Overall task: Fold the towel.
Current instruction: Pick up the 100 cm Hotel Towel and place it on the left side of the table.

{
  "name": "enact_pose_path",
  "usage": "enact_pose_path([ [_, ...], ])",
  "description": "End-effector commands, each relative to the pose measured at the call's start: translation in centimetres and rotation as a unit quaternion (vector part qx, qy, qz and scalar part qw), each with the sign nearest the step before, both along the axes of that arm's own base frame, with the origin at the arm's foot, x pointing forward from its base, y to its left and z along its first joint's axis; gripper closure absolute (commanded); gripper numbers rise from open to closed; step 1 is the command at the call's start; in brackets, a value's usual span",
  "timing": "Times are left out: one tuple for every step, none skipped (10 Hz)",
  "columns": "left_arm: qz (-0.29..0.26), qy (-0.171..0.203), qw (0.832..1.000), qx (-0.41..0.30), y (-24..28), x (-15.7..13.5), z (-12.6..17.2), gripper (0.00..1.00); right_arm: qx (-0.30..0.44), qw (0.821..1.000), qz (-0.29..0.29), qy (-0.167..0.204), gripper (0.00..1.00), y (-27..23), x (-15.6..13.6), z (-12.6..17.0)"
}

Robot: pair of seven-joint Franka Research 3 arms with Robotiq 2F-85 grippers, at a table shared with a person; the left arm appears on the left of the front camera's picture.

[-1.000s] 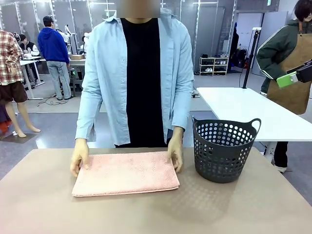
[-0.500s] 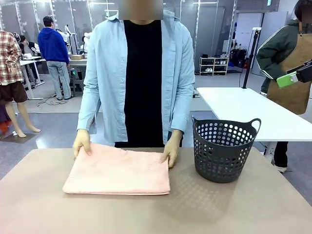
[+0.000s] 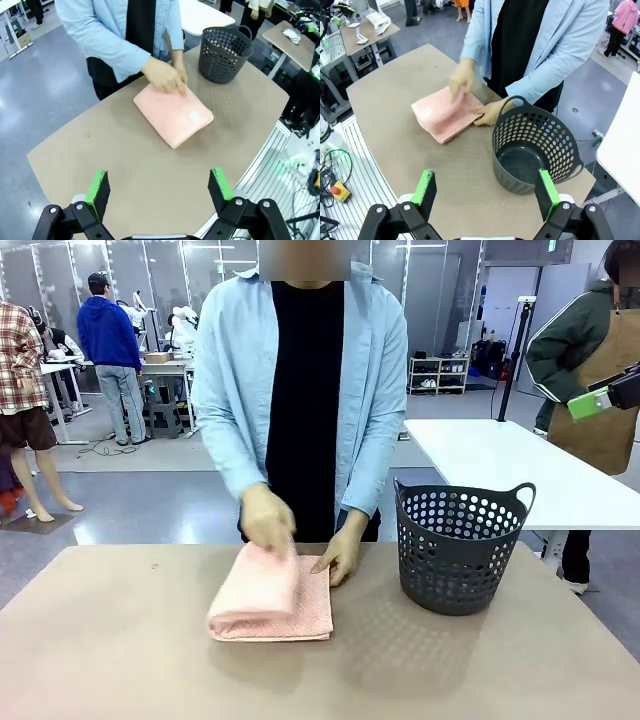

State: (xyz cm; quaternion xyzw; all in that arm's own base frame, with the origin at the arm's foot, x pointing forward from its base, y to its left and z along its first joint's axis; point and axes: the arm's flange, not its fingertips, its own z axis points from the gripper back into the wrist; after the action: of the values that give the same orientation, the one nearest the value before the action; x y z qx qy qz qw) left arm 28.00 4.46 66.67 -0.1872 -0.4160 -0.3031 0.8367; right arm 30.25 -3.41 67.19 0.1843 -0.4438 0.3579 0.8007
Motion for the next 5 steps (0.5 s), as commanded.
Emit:
enact_pose_path([
  [0.005, 0.001, 1.000, 0.001, 0.03, -0.16, 0.35, 0.00, 0.000, 1.000, -0.002, 0.000, 0.00, 0.01, -0.07, 0.06],
  [0.005, 0.001, 1.000, 0.001, 0.03, -0.16, 0.35, 0.00, 0.000, 1.000, -0.002, 0.000, 0.00, 0.01, -0.07, 0.06],
  [0.005, 0.001, 1.000, 0.001, 0.03, -0.16, 0.35, 0.00, 0.000, 1.000, -0.002, 0.000, 0.00, 0.01, -0.07, 0.06],
  [0.005, 0.001, 1.000, 0.001, 0.03, -0.16, 0.35, 0.00, 0.000, 1.000, -0.002, 0.000, 0.00, 0.01, -0.07, 0.06],
  [0.005, 0.001, 1.000, 0.001, 0.03, -0.16, 0.35, 0.00, 0.000, 1.000, -0.002, 0.000, 0.00, 0.01, -0.07, 0.06],
])
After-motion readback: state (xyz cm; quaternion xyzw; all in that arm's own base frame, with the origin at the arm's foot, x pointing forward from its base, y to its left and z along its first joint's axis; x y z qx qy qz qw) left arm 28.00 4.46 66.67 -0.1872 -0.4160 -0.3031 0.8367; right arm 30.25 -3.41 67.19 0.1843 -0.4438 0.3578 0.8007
